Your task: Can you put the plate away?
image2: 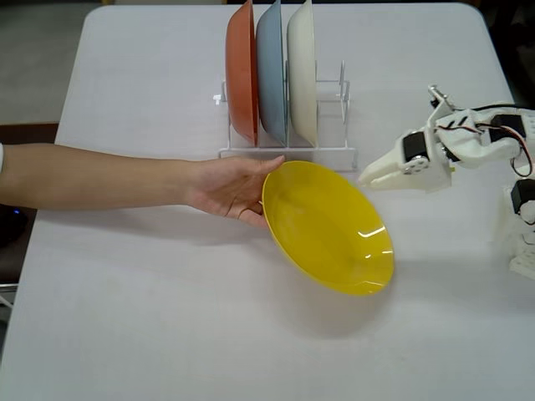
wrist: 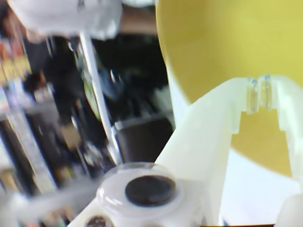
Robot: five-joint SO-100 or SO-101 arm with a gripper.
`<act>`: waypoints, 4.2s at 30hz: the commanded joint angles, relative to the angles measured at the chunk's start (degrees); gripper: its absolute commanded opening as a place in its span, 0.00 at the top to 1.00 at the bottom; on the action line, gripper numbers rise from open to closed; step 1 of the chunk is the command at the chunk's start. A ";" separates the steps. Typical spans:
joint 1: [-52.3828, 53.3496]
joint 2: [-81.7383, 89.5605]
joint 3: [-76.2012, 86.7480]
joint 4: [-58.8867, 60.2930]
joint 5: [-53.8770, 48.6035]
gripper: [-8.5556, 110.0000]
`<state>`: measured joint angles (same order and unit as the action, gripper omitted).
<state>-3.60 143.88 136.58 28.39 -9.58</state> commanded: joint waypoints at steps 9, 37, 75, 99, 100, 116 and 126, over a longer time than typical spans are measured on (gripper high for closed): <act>-4.66 -18.81 -20.04 -3.34 -5.45 0.86; -7.12 -51.77 -50.63 -3.78 -3.87 0.72; -8.35 -45.53 -70.66 13.71 5.54 0.93; -10.28 -7.73 -60.56 18.11 -7.73 0.93; -10.11 -6.68 -60.56 17.75 -9.49 0.93; -8.53 14.06 -49.04 14.68 -25.31 0.93; 2.81 20.57 -40.17 21.01 -25.22 0.93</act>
<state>-4.57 163.56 96.33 49.39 -33.84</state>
